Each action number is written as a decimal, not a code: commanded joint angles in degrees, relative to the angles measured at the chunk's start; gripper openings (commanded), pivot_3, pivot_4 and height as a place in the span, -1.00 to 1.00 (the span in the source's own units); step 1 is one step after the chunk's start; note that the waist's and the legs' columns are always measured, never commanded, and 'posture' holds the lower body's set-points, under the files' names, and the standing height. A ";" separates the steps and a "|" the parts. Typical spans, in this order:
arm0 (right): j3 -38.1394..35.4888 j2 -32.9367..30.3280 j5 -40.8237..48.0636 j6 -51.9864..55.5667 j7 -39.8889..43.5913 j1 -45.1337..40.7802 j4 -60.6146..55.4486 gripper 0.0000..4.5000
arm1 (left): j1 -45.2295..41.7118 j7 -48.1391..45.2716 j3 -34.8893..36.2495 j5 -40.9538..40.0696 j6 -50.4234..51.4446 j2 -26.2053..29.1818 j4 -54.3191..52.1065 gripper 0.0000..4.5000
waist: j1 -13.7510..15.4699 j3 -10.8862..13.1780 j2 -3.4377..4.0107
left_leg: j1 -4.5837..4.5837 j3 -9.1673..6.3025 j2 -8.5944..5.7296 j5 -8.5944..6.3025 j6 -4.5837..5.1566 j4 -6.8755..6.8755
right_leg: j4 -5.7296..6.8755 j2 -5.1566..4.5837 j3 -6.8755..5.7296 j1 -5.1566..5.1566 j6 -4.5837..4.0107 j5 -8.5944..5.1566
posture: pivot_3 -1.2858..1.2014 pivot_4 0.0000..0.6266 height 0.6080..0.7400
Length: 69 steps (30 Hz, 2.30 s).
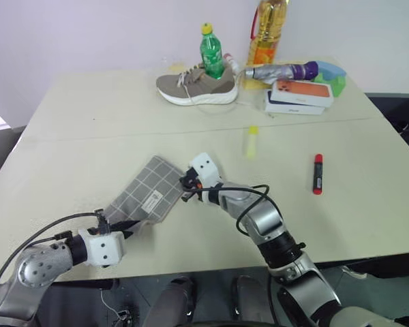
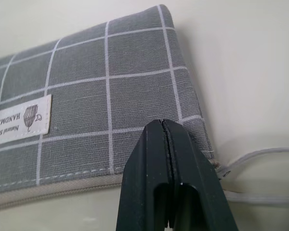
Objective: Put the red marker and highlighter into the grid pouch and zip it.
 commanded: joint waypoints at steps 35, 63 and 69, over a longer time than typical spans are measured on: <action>-8.91 -22.66 3.71 10.48 5.69 8.58 -27.17 -0.98 | -21.34 -6.79 -15.12 -10.21 -2.66 -7.75 6.51 -1.00 | -0.16 0.03 -0.10 | -0.19 0.03 -0.02 -0.02 0.05 -0.02 | -0.07 -0.07 0.08 0.02 0.02 -0.01 | 0.03 -0.52 1.00; 12.21 -26.29 -6.59 -2.18 19.76 -3.76 -31.69 -0.98 | -33.34 15.44 -19.41 2.24 9.81 -26.83 15.42 -1.00 | 1.14 0.09 -0.29 | -0.31 0.03 -0.07 0.11 -0.16 0.39 | -0.05 -0.03 0.06 0.10 0.14 0.05 | 0.03 -0.52 1.00; 10.88 -25.63 -6.37 -2.34 20.50 -3.05 -31.54 -0.71 | -33.49 16.81 -17.91 1.55 10.62 -26.42 15.92 -1.00 | 1.07 0.09 -0.29 | -0.36 0.03 -0.06 0.12 -0.19 0.39 | -0.05 -0.03 0.06 0.05 0.14 0.05 | 0.03 -0.52 1.00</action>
